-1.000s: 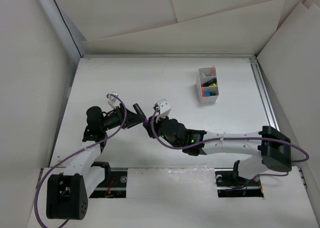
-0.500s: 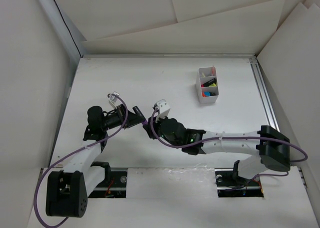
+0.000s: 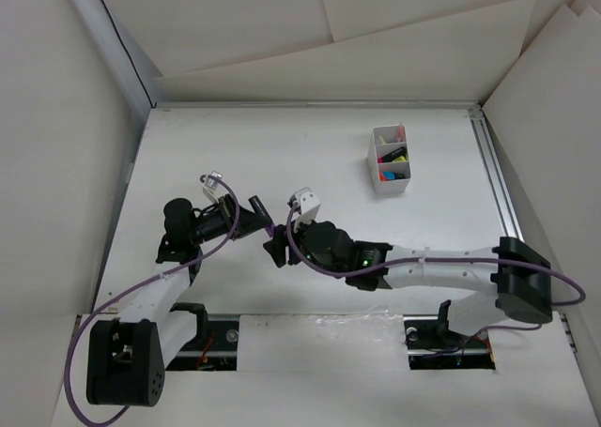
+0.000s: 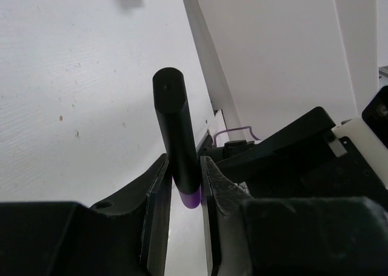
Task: Sort the stationery into containers
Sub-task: Close the pen cap on the pen.
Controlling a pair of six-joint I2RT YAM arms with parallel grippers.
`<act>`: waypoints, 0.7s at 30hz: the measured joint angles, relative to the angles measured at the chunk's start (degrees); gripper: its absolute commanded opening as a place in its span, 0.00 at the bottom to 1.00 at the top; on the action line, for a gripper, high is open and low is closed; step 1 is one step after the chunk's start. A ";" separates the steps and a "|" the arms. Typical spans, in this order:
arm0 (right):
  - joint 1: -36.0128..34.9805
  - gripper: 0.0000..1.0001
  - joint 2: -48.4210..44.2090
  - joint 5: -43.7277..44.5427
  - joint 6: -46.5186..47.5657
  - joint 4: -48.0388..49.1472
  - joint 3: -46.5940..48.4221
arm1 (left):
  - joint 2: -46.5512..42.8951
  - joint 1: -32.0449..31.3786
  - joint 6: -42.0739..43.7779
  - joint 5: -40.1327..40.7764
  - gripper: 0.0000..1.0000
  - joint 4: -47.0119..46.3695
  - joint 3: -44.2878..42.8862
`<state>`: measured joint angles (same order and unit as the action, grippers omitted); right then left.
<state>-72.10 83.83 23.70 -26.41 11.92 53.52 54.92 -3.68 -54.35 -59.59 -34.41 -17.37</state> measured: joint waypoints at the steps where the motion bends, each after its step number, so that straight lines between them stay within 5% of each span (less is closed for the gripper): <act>1: 0.00 0.66 -0.85 -0.48 -0.22 -0.81 0.00 | 0.04 0.00 0.26 0.20 0.07 0.02 0.00; 9: 0.24 0.71 -13.40 -3.15 -1.49 -5.49 0.02 | 0.50 0.00 1.16 0.35 0.06 0.02 0.00; 10: 0.85 0.66 -14.21 -4.00 -1.55 -5.53 0.13 | 0.48 0.00 1.20 0.00 0.06 0.02 0.00; 11: 1.70 0.38 -14.34 -5.14 -1.60 -5.62 0.55 | 0.46 0.00 1.22 -0.31 0.06 0.02 0.00; 12: 3.19 0.21 -13.81 -6.73 -1.42 -5.75 1.49 | 0.35 0.00 1.29 -0.59 0.06 0.02 0.00; 14: 7.21 0.14 -10.93 -10.75 -1.70 -5.70 4.13 | -0.42 0.00 1.36 -1.42 0.05 0.26 0.00; 17: 13.09 0.35 -4.74 -17.68 -1.86 -5.97 8.74 | -3.37 0.00 1.38 -2.82 0.05 0.44 0.02; 18: 14.60 0.56 -3.04 -19.82 -1.84 -6.03 9.75 | -4.52 0.00 1.38 -3.23 0.05 0.50 0.02; 21: 17.66 0.67 -0.33 -25.66 -1.73 -6.84 10.82 | -8.57 0.02 1.38 -4.94 0.05 0.42 0.00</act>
<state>-54.43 83.50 -1.96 -28.14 5.08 64.34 46.35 -3.66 -52.97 -64.53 -34.00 -17.37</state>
